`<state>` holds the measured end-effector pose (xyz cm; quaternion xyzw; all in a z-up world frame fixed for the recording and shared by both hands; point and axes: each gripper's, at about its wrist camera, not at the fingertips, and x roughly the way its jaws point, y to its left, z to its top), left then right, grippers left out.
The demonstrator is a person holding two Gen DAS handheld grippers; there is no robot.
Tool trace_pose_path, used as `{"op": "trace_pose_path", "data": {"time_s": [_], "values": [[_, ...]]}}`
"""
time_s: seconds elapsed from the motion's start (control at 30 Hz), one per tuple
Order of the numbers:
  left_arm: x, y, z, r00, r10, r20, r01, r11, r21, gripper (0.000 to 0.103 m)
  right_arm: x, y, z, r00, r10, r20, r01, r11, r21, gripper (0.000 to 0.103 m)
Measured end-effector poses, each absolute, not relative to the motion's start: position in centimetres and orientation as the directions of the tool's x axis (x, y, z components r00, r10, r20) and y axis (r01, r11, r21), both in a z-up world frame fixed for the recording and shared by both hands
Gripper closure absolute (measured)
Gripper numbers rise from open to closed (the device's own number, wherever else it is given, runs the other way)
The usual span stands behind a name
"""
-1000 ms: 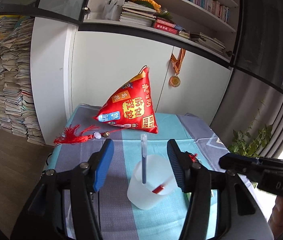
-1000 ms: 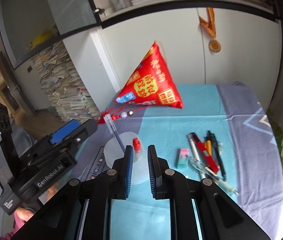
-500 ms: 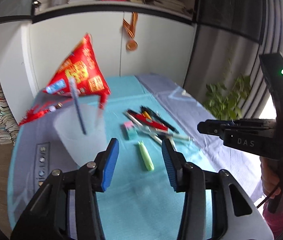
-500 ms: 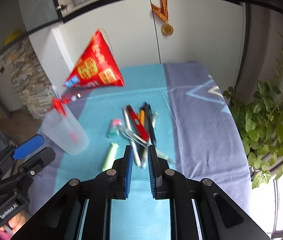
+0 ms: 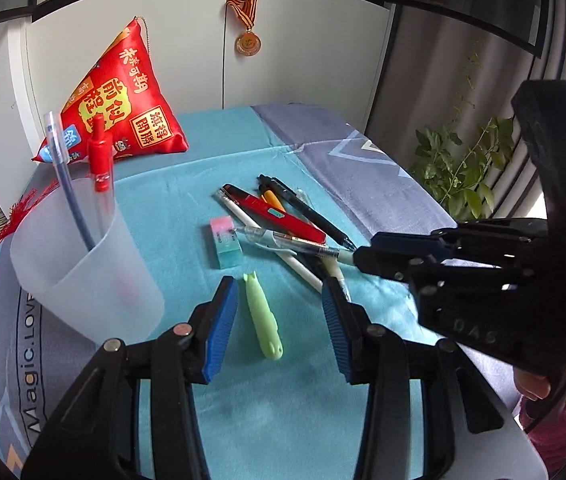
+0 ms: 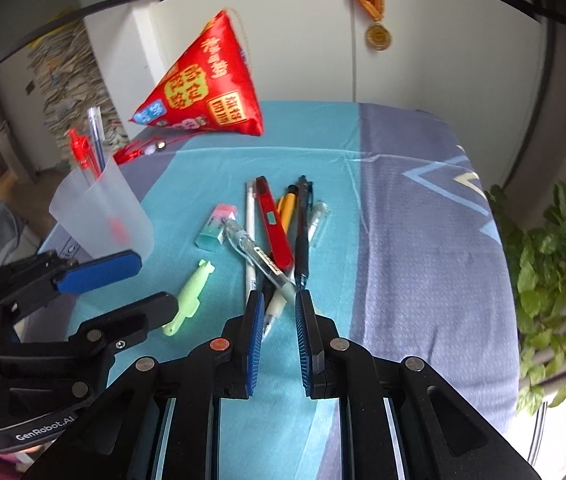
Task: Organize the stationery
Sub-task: 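Open both grippers and move them back over the remaining pens, then grasp the clear pen with the right gripper while the left grasps the green highlighter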
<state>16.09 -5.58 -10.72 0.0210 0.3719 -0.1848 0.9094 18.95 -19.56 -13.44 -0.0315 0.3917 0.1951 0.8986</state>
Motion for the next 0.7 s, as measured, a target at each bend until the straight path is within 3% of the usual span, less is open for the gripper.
{"op": "trace_pose_path", "data": {"time_s": [0.27, 0.4, 0.7], "values": [[17.1, -6.0, -11.4, 0.629, -0.312, -0.712, 0.344, 0.933, -0.104, 0.062, 20.4, -19.0, -15.2, 0.577, 0.314, -0.754, -0.431, 0.901, 0.045, 0.084], [17.6, -6.5, -11.5, 0.622, -0.307, -0.721, 0.342, 0.934, -0.103, 0.062, 19.7, -19.0, -15.1, 0.577, 0.298, -0.761, -0.439, 0.898, 0.018, 0.101], [18.0, -7.1, -11.5, 0.612, -0.293, -0.735, 0.335, 0.937, -0.095, 0.062, 19.2, -20.2, -15.0, 0.582, 0.338, -0.740, -0.469, 0.882, 0.034, 0.101]]}}
